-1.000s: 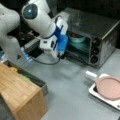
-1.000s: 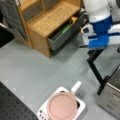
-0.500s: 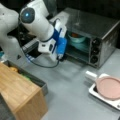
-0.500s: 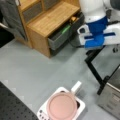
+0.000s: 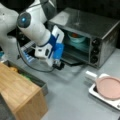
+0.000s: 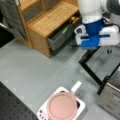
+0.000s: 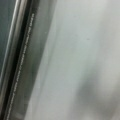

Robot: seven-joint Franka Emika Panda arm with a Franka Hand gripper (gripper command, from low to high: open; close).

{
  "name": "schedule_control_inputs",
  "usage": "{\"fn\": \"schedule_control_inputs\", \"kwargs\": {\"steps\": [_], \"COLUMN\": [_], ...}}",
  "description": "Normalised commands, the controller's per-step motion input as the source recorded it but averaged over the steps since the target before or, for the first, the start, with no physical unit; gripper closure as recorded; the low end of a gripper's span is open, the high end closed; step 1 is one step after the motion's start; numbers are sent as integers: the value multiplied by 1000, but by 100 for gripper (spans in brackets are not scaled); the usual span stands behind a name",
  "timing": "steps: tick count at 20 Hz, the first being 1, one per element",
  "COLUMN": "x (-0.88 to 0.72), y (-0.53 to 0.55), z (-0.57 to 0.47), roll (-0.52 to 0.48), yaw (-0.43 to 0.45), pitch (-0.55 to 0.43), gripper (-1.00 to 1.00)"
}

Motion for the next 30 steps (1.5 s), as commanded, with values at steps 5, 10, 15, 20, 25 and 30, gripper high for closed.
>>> {"fn": "schedule_control_inputs", "kwargs": {"steps": [5,10,15,20,25,30], "x": [-6,5,-6,4,54,79], "y": [-205,-233,-222,-116,13,61], "z": [-113,-36,188,236,167,146], "roll": [-68,-164,-81,20,79,140], "yaw": [78,95,132,114,114,208], "pitch": [-100,-60,38,115,142,152], "gripper": [-100,-100,-100,-100,-100,-100]}}
